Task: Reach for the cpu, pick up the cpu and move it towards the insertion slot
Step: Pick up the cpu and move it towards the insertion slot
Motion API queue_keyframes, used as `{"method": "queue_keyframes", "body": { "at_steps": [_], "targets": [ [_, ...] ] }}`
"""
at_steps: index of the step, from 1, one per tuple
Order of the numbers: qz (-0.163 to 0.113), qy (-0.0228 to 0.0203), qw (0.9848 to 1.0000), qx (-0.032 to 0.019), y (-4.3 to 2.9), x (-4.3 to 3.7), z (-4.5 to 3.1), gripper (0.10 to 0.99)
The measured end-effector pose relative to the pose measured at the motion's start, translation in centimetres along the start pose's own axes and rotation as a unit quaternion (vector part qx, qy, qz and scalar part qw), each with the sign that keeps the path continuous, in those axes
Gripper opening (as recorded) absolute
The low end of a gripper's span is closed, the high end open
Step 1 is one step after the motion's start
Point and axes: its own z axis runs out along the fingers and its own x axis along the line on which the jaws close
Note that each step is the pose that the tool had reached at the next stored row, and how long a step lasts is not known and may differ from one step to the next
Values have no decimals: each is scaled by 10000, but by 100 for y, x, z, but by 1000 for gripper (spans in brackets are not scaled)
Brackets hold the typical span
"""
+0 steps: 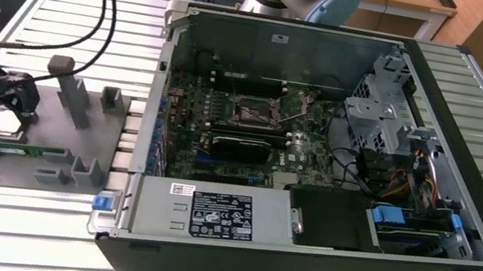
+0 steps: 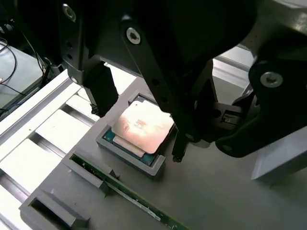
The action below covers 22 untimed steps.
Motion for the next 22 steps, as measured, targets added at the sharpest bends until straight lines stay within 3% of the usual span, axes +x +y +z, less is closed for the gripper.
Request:
{"method": "queue_keyframes", "body": {
  "at_steps": [9,10,17,19,20,22],
  "targets": [
    [0,1,10000,0,25,15,77,725],
    [0,1,10000,0,24,15,81,655],
    [0,-10,10000,0,24,16,101,655],
    [0,-12,10000,0,24,16,101,639],
    [0,-12,10000,0,24,16,101,569],
    [0,-12,10000,0,24,16,100,569]
  ]
}}
